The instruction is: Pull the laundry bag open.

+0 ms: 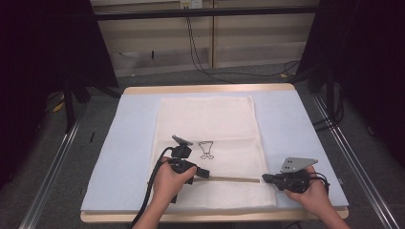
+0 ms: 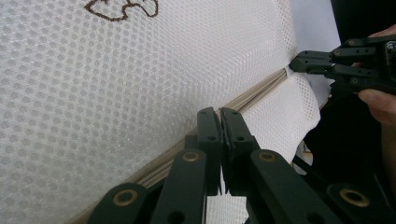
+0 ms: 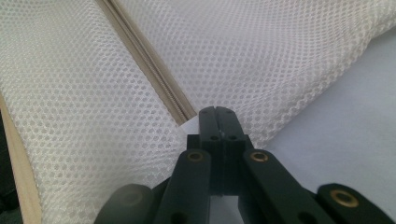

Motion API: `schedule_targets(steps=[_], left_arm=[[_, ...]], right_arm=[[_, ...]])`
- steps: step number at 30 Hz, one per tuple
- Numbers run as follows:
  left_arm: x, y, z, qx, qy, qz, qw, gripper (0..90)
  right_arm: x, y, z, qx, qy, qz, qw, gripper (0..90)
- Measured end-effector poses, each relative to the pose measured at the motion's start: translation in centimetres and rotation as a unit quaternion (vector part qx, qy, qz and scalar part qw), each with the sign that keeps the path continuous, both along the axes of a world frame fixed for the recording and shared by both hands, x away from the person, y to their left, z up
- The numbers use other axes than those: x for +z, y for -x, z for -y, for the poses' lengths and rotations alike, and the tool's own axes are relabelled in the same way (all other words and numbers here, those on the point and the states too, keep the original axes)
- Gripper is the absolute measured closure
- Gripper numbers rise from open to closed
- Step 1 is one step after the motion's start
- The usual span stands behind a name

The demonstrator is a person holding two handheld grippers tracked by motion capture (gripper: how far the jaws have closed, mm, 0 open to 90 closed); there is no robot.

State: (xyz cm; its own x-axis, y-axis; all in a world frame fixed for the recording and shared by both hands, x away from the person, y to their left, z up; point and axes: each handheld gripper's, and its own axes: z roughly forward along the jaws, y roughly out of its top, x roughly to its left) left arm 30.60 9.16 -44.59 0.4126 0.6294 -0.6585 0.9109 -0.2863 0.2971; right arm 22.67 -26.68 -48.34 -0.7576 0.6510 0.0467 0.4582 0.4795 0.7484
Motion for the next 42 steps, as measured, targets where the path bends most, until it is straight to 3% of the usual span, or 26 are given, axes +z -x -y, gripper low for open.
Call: schedule_targets(steps=[11,19,21,23,42], left_arm=[[0.0,0.1,-2.1,0.015,0.000,0.000,0.9999,87.5],[-0.1,0.2,-2.5,0.021,-0.004,0.003,0.9998,87.5],[-0.1,0.2,-2.6,0.022,0.004,-0.003,0.9997,87.5],[-0.1,0.2,-2.7,0.017,-0.008,0.004,0.9998,87.5],[0.0,0.2,-3.9,0.028,0.002,-0.002,0.9996,87.5]], right_arm=[[0.0,0.0,0.0,0.001,0.000,0.000,1.0000,90.0],[0.0,0.0,0.0,0.000,0.000,0.000,1.0000,90.0],[0.0,0.0,0.0,0.000,-0.001,-0.001,1.0000,90.0],[0.0,0.0,0.0,-0.002,-0.002,0.000,1.0000,90.0],[0.0,0.0,0.0,-0.003,-0.003,-0.001,1.0000,90.0]])
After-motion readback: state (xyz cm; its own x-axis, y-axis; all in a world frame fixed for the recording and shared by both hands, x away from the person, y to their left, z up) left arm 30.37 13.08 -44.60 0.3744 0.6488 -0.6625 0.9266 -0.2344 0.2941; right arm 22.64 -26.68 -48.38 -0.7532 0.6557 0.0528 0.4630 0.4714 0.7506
